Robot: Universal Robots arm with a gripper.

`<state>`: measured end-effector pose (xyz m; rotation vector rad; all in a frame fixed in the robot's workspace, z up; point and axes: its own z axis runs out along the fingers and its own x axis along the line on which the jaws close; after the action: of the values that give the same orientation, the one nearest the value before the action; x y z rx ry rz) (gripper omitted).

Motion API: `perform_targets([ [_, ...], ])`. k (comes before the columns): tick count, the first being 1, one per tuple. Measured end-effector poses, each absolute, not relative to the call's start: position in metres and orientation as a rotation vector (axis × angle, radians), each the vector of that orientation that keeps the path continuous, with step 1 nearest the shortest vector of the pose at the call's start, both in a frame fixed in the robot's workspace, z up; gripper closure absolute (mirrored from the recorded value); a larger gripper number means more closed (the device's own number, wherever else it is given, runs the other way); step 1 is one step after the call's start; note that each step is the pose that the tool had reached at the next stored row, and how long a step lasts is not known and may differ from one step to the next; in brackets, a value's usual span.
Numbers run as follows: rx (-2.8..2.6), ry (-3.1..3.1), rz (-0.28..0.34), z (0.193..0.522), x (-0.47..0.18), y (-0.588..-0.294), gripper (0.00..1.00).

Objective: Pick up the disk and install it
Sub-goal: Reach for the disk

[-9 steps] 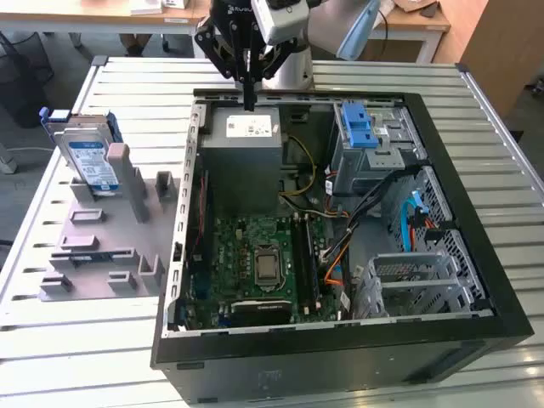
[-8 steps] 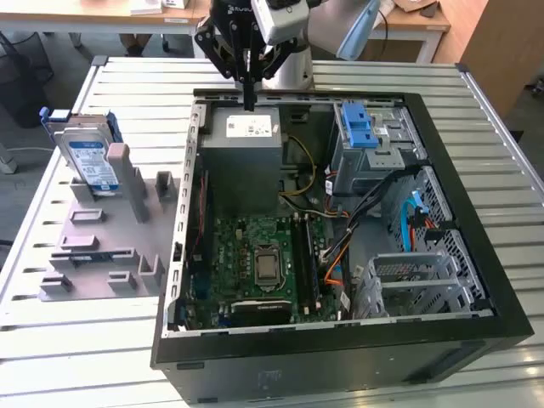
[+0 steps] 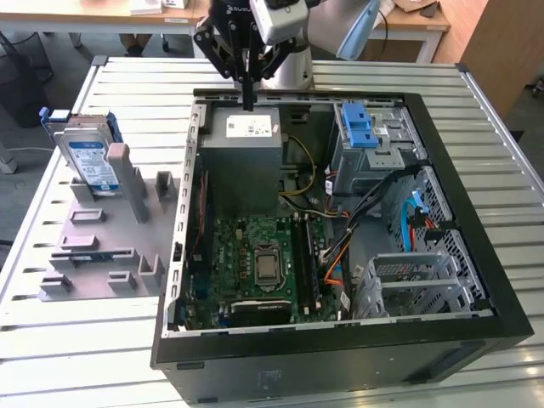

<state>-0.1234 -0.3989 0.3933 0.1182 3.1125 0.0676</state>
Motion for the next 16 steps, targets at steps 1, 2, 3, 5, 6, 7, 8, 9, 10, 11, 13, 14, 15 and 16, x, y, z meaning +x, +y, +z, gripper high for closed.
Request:
perform_targets([
  [1,0.118,3.112,0.068,0.3933,-0.1237,-0.3989,0.89],
  [2,0.118,3.112,0.068,0.3933,-0.1240,-0.3989,0.89],
  [3,0.118,3.113,0.068,0.3933,-0.1243,-0.3989,0.89],
  [5,0.118,3.113,0.068,0.3933,-0.1244,-0.3990,0.89],
  [6,0.118,3.113,0.068,0.3933,-0.1245,-0.3989,0.89],
  [7,0.118,3.112,0.068,0.3933,-0.1246,-0.3989,0.89],
  [8,0.118,3.113,0.068,0.3933,-0.1247,-0.3989,0.89],
  [9,0.118,3.113,0.068,0.3932,-0.1248,-0.3989,0.89],
  [10,0.118,3.113,0.068,0.3932,-0.1250,-0.3989,0.89],
  [11,0.118,3.113,0.068,0.3931,-0.1252,-0.3989,0.89],
  [13,0.118,3.113,0.068,0.3931,-0.1256,-0.3989,0.89],
  [14,0.118,3.113,0.068,0.3931,-0.1258,-0.3989,0.89],
  [15,0.118,3.113,0.068,0.3931,-0.1259,-0.3989,0.89],
  [16,0.118,3.113,0.068,0.3930,-0.1260,-0.3989,0.89],
])
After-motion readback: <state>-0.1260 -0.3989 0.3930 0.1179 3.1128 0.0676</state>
